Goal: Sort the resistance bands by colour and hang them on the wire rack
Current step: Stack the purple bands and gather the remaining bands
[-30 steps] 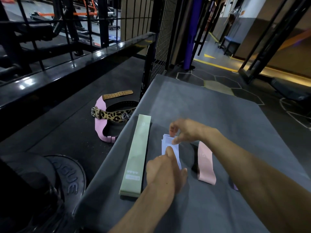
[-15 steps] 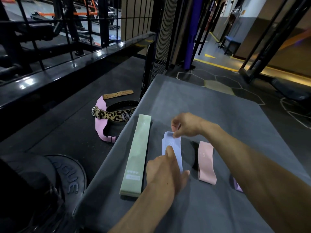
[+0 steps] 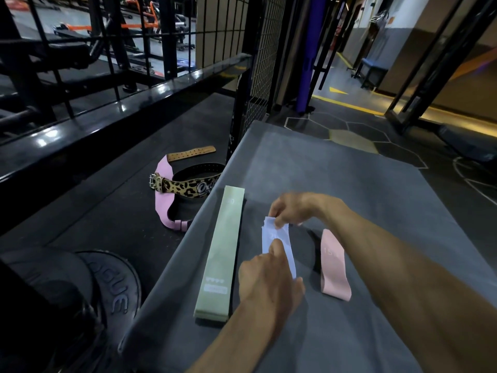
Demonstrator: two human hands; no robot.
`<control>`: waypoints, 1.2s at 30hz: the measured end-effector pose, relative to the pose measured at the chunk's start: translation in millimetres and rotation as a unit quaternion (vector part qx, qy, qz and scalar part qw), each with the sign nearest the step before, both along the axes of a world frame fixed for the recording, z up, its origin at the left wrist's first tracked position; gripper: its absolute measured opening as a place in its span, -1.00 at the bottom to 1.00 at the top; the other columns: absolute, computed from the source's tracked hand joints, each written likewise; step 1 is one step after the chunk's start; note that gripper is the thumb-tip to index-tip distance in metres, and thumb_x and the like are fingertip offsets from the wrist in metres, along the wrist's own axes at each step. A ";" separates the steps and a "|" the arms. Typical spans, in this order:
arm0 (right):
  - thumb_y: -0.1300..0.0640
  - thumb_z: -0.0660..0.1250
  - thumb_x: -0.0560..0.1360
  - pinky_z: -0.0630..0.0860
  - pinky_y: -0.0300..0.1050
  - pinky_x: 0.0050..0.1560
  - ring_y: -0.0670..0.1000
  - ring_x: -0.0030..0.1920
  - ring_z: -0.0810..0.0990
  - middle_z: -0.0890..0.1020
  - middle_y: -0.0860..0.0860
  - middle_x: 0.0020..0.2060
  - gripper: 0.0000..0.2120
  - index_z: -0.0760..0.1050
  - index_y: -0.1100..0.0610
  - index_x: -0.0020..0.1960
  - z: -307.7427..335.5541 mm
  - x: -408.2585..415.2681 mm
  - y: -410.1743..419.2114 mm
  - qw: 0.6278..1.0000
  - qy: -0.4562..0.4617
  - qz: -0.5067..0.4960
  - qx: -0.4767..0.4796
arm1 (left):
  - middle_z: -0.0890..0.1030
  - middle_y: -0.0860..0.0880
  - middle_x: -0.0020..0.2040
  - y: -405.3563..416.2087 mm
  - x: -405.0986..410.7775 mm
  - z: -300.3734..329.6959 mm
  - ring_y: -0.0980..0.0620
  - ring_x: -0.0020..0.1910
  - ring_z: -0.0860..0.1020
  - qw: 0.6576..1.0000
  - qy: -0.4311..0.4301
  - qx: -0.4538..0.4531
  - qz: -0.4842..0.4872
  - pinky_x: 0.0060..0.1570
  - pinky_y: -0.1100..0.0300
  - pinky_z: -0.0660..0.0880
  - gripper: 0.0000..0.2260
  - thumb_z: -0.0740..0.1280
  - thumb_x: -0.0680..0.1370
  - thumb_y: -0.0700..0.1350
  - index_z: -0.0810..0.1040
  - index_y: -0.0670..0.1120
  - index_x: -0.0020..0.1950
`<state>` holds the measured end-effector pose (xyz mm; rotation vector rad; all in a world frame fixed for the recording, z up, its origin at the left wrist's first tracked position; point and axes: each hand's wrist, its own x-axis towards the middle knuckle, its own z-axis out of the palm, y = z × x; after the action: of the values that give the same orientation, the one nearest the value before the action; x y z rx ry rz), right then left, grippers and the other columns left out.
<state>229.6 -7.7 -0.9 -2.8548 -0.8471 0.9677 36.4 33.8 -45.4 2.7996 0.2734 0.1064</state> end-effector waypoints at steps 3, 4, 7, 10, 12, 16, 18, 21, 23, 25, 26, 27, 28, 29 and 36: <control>0.10 0.39 0.51 0.65 -0.04 0.09 0.17 0.14 0.64 0.60 0.03 0.09 -0.85 0.56 -0.03 0.07 -0.8 2.6 3.2 0.999 0.029 -0.027 -0.003 | 0.66 -0.04 0.00 -0.3 -0.1 -1.5 -0.11 -0.02 0.65 1.000 -0.008 -0.006 0.002 -0.24 0.09 0.27 -0.55 0.25 0.59 0.19 0.28 -0.08 0.30; 0.11 0.38 0.52 0.64 0.00 0.15 0.18 0.17 0.62 0.58 0.04 0.11 -0.84 0.56 -0.01 0.09 -1.7 3.2 3.9 0.998 0.044 -0.039 0.001 | 0.66 -0.04 -0.01 -0.2 -0.4 -1.7 -0.10 -0.04 0.65 1.000 -0.009 -0.006 0.004 -0.24 0.09 0.26 -0.56 0.25 0.58 0.19 0.29 -0.08 0.29; 0.16 0.37 0.53 0.60 0.04 0.22 0.10 0.22 0.54 0.55 0.01 0.10 -0.80 0.55 0.04 0.15 -4.4 4.2 3.7 0.995 0.078 -0.060 0.016 | 0.66 -0.04 -0.01 -0.6 -0.5 -3.3 -0.11 -0.04 0.65 1.000 -0.009 0.003 0.004 -0.23 0.10 0.28 -0.51 0.25 0.58 0.20 0.28 -0.09 0.34; 0.21 0.37 0.54 0.61 -0.03 0.13 0.03 0.16 0.51 0.56 -0.01 0.07 -0.79 0.56 0.07 0.16 -6.5 5.1 0.2 0.992 0.096 -0.067 0.038 | 0.65 -0.04 -0.01 0.0 0.6 -4.2 -0.10 -0.04 0.65 1.000 -0.009 0.003 0.001 -0.24 0.09 0.28 -0.51 0.25 0.58 0.21 0.28 -0.09 0.34; 0.20 0.38 0.53 0.61 -0.12 0.02 0.02 0.14 0.53 0.58 0.02 0.13 -0.78 0.58 0.06 0.17 -6.6 5.7 -2.7 0.992 0.098 -0.066 0.049 | 0.64 -0.04 -0.01 0.5 1.2 -4.4 -0.10 -0.04 0.64 1.000 -0.004 -0.001 -0.001 -0.26 0.09 0.26 -0.52 0.25 0.58 0.21 0.27 -0.09 0.33; 0.19 0.42 0.52 0.57 -0.20 -0.11 -0.02 0.03 0.56 0.59 0.03 0.10 -0.81 0.58 0.05 0.11 -6.0 6.0 -6.7 0.991 0.097 -0.070 0.067 | 0.61 -0.02 -0.08 0.7 0.4 -3.3 -0.09 -0.06 0.64 1.000 0.000 -0.001 -0.006 -0.38 0.12 0.18 -0.53 0.25 0.58 0.21 0.28 -0.08 0.31; 0.19 0.41 0.51 0.57 -0.20 -0.12 -0.04 -0.02 0.55 0.59 0.02 0.06 -0.84 0.57 0.05 0.08 -7.8 5.6 -5.3 0.991 0.094 -0.071 0.064 | 0.63 -0.03 -0.04 0.6 0.6 -2.7 -0.09 -0.04 0.64 1.000 0.004 0.000 -0.007 -0.34 0.12 0.21 -0.52 0.24 0.59 0.21 0.27 -0.09 0.33; 0.20 0.39 0.52 0.60 -0.15 -0.09 0.00 0.00 0.55 0.58 0.04 0.05 -0.83 0.59 0.09 0.11 -10.3 4.6 -1.6 0.991 0.097 -0.075 0.060 | 0.64 -0.04 0.01 1.0 -0.1 -2.6 -0.10 -0.02 0.64 1.000 0.003 0.002 -0.005 -0.21 0.11 0.28 -0.49 0.24 0.59 0.22 0.26 -0.10 0.35; 0.21 0.37 0.53 0.63 -0.07 0.03 0.04 0.04 0.56 0.56 0.07 0.05 -0.77 0.58 0.17 0.18 -8.2 2.7 0.2 0.989 0.110 -0.086 0.052 | 0.64 -0.04 0.00 1.4 -0.3 -3.2 -0.11 -0.04 0.64 1.000 -0.001 -0.001 -0.006 -0.21 0.11 0.29 -0.52 0.25 0.58 0.21 0.28 -0.10 0.31; 0.21 0.34 0.55 0.62 0.02 0.16 0.09 0.05 0.56 0.56 0.10 0.06 -0.73 0.56 0.23 0.24 -4.6 -0.6 1.9 0.987 0.121 -0.100 0.038 | 0.63 -0.04 -0.02 1.4 -0.6 -2.7 -0.11 -0.06 0.64 1.000 0.000 -0.001 -0.006 -0.23 0.10 0.28 -0.54 0.25 0.58 0.20 0.29 -0.10 0.28; 0.21 0.33 0.55 0.60 0.05 0.20 0.11 0.07 0.56 0.56 0.11 0.07 -0.71 0.54 0.25 0.26 -3.1 -2.0 2.7 0.986 0.124 -0.104 0.031 | 0.63 -0.04 -0.02 1.4 -0.7 -2.3 -0.11 -0.06 0.63 1.000 -0.001 0.000 -0.005 -0.23 0.10 0.28 -0.54 0.25 0.58 0.20 0.29 -0.10 0.29; 0.21 0.32 0.56 0.59 0.07 0.22 0.13 0.12 0.57 0.55 0.12 0.09 -0.69 0.52 0.26 0.28 -2.4 -3.1 4.0 0.986 0.123 -0.105 0.027 | 0.63 -0.04 -0.03 1.3 -0.7 -2.4 -0.11 -0.07 0.63 1.000 -0.001 0.002 -0.004 -0.23 0.10 0.29 -0.54 0.25 0.57 0.20 0.29 -0.10 0.30; 0.22 0.32 0.56 0.59 0.08 0.23 0.15 0.18 0.56 0.54 0.12 0.12 -0.68 0.51 0.26 0.29 -1.8 -3.7 5.0 0.987 0.121 -0.103 0.025 | 0.63 -0.04 -0.04 1.1 -0.6 -2.7 -0.11 -0.09 0.63 1.000 0.000 0.003 -0.003 -0.23 0.10 0.29 -0.53 0.25 0.57 0.20 0.28 -0.10 0.30; 0.22 0.32 0.56 0.59 0.07 0.22 0.16 0.22 0.55 0.53 0.13 0.15 -0.68 0.51 0.26 0.30 -1.5 -4.1 5.9 0.988 0.118 -0.099 0.026 | 0.62 -0.04 -0.06 0.9 -0.5 -3.2 -0.10 -0.10 0.63 1.000 0.001 0.004 -0.003 -0.23 0.11 0.30 -0.53 0.25 0.57 0.19 0.28 -0.10 0.30; 0.23 0.36 0.53 0.62 0.03 0.15 0.03 0.11 0.53 0.55 0.02 0.04 -0.87 0.56 0.11 0.07 2.2 -0.5 -1.6 0.987 0.125 -0.082 0.052 | 0.57 -0.01 -0.13 1.3 -2.4 -1.8 -0.08 -0.21 0.54 1.000 0.004 -0.001 0.001 -0.25 0.11 0.28 -0.57 0.25 0.57 0.18 0.28 -0.08 0.26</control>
<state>229.1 -9.3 1.3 -2.5940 -0.6097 1.1880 34.0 35.1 -47.2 2.7978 0.2783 0.0964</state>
